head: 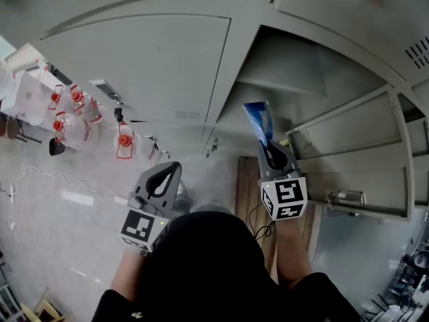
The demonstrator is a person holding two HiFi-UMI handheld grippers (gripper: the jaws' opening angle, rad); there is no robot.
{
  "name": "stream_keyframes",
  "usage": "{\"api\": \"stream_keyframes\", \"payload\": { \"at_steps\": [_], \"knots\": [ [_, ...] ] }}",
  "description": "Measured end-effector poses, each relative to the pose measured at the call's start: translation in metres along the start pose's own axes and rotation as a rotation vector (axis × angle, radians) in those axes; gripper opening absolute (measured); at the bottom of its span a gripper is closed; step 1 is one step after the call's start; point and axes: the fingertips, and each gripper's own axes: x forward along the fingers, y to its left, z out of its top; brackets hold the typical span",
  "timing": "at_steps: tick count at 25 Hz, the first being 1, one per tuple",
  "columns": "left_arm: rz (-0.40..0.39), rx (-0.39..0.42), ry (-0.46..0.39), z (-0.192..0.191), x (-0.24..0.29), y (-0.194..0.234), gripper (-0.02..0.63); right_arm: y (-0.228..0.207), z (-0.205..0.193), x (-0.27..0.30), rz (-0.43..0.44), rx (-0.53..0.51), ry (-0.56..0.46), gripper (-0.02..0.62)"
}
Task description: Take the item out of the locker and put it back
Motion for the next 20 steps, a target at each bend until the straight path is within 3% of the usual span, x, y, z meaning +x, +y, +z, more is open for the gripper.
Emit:
{"api": "stream_keyframes", "payload": {
  "at_steps": [7,10,15,20],
  "knots": [
    [0.083,-0.086,0.013,-0.003,-0.009,0.012,0.009,-0.002,-0.021,0.041,0.030,-0.016,0.055,0.020],
    [0.100,-0.079,0.011,-0.006,-0.013,0.015,0.009,-0.004,-0.027,0.057,0.034,-0.029,0.079,0.020],
    [0.108,-0.002,0.001,-0.014,-0.017,0.019,0.009,-0.007,-0.039,0.084,0.045,-0.051,0.125,0.021],
    [0.134,-0.031,0.008,-0.014,-0.020,0.021,0.009,-0.010,-0.050,0.108,0.048,-0.073,0.178,0.023]
  ]
}}
